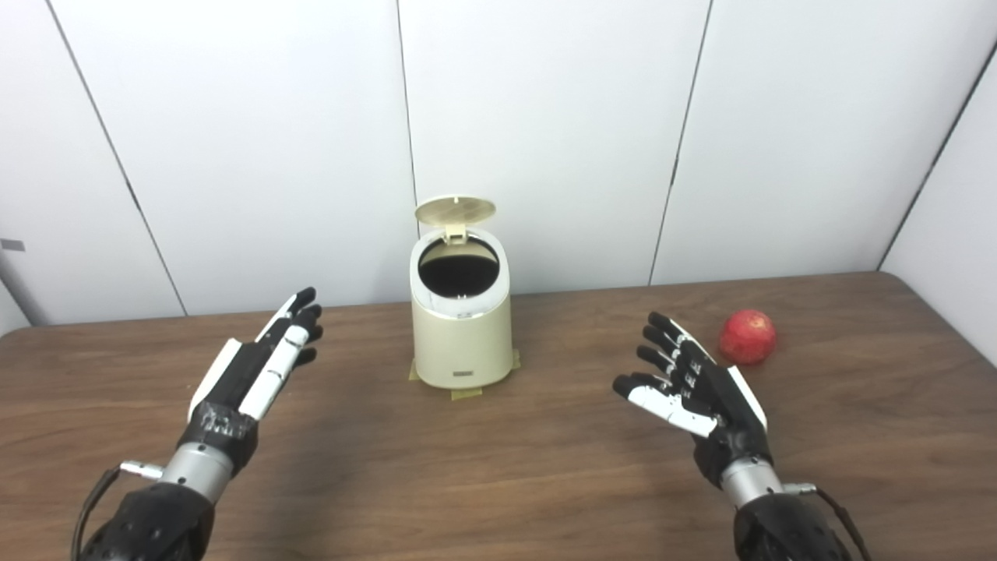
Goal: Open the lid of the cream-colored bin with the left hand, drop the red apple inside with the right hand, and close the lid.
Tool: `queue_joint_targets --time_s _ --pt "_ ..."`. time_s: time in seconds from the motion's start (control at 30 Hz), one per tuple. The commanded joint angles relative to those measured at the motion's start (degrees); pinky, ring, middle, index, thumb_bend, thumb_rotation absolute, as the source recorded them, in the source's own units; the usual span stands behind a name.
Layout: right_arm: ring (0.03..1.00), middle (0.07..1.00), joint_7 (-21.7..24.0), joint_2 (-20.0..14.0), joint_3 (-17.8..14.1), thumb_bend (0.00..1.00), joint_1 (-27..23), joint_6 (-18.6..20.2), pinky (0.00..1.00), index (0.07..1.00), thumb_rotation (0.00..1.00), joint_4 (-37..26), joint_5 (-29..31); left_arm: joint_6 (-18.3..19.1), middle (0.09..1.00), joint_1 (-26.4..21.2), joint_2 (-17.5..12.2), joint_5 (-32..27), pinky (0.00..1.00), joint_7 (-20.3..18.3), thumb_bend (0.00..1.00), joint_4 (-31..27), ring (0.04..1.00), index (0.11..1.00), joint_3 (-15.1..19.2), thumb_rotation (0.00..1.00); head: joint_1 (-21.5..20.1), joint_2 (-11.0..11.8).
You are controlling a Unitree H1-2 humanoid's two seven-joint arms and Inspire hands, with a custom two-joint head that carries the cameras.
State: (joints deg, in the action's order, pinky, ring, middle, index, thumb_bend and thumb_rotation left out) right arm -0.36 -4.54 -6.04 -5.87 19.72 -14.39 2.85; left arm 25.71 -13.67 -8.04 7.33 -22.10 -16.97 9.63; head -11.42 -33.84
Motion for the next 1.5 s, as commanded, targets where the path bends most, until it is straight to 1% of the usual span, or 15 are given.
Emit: queue_joint_targets --time_s 0.0,0.13,0.3,0.43,0.53,0.6,0.67,0.7,0.83,0.93,1.0,1.17,1.23,1.37,1.47 --pt "0.854 0.887 -0.25 -2.66 -0.44 0.69 -1.67 -2.79 0.71 0.869 0.27 -2.31 -2.17 -3.20 0.984 -0.58 -0.71 -2.62 0.94 1.91 0.50 -0.18 0.962 1.000 0.33 0.99 -0.11 -0.08" --pt "0.837 0.881 -0.76 -6.39 -1.44 0.75 -1.72 -3.97 0.72 0.877 0.28 -2.77 -5.42 -3.86 0.994 1.16 -1.18 -4.47 0.97 3.78 0.46 0.40 0.976 1.000 -0.28 1.00 -1.45 -0.27" --pt "0.833 0.854 -1.48 -10.43 -3.02 0.80 -1.98 2.75 0.79 0.853 0.26 -8.73 -10.17 -4.87 1.000 1.79 -3.78 -5.53 0.98 4.10 0.46 1.82 0.994 1.000 -1.59 1.00 -4.49 -0.46" --pt "0.845 0.865 -0.14 -15.98 -3.73 0.80 -2.39 4.57 0.75 0.871 0.23 -10.07 -13.90 -5.50 1.000 1.64 -5.56 -6.66 1.00 4.51 0.47 3.26 1.000 1.000 -1.85 1.00 -7.61 -0.76" --pt "0.842 0.865 2.62 -18.95 -5.43 0.84 -4.51 6.99 0.74 0.869 0.23 -10.07 -15.98 -5.10 1.000 1.21 -6.73 -7.77 0.99 4.18 0.46 3.65 0.997 1.000 -2.06 0.99 -9.25 -0.78" --pt "0.846 0.872 5.00 -19.40 -6.91 0.82 -6.34 7.20 0.74 0.872 0.17 -9.69 -16.87 -4.29 1.000 0.90 -7.46 -8.42 1.00 3.95 0.45 3.53 1.000 1.000 -2.25 0.98 -10.00 -0.82" --pt "0.848 0.891 7.34 -20.23 -8.00 0.80 -8.22 7.20 0.66 0.879 0.10 -8.06 -18.58 -3.36 1.000 0.59 -8.09 -9.08 1.00 3.98 0.44 3.28 1.000 1.000 -2.45 0.98 -10.85 -0.95" --pt "0.858 0.898 8.46 -20.65 -8.31 0.81 -8.88 7.20 0.69 0.881 0.10 -7.24 -19.87 -3.06 1.000 0.49 -8.34 -9.28 1.00 4.11 0.42 3.17 1.000 1.000 -2.57 0.99 -10.92 -0.98" --pt "0.859 0.886 11.61 -23.89 -6.29 0.85 -11.62 7.19 0.74 0.863 0.12 -2.95 -27.69 -1.31 1.000 0.02 -9.06 -10.50 1.00 4.31 0.43 2.34 1.000 1.000 -2.68 0.99 -11.63 -1.23" --pt "0.855 0.886 13.11 -24.41 -4.94 0.88 -13.88 7.19 0.68 0.850 0.06 2.34 -31.85 0.10 1.000 0.02 -9.21 -11.53 1.00 4.64 0.41 1.40 1.000 1.000 -2.55 0.98 -12.08 -1.30" --pt "0.855 0.886 13.35 -26.12 -2.48 0.87 -15.16 7.14 0.70 0.854 0.05 6.55 -33.43 0.96 1.000 0.26 -9.25 -11.88 1.00 5.12 0.39 0.57 1.000 1.000 -2.65 0.97 -12.14 -1.27" --pt "0.868 0.892 12.54 -28.90 2.89 0.91 -18.91 6.74 0.75 0.853 0.12 17.16 -35.19 1.21 1.000 1.06 -9.41 -13.24 1.00 6.49 0.36 -0.92 1.000 1.000 -2.80 1.00 -11.80 -1.41" --pt "0.859 0.883 11.46 -29.53 4.80 0.92 -20.56 4.64 0.73 0.853 0.15 21.86 -35.42 1.20 1.000 1.15 -9.79 -13.97 1.00 7.10 0.37 -1.31 1.000 1.000 -2.99 1.00 -11.55 -1.52" --pt "0.862 0.888 9.88 -29.20 7.22 0.94 -23.71 2.41 0.74 0.852 0.24 28.98 -34.98 1.20 1.000 1.07 -11.21 -14.75 1.00 8.15 0.37 -2.60 1.000 1.000 -3.94 1.00 -11.10 -1.95" --pt "0.877 0.898 9.16 -28.77 8.26 0.94 -25.58 1.86 0.76 0.854 0.22 32.60 -34.13 1.21 1.000 1.18 -12.18 -16.41 1.00 9.33 0.35 -3.33 1.000 1.000 -4.57 1.00 -11.07 -2.08"
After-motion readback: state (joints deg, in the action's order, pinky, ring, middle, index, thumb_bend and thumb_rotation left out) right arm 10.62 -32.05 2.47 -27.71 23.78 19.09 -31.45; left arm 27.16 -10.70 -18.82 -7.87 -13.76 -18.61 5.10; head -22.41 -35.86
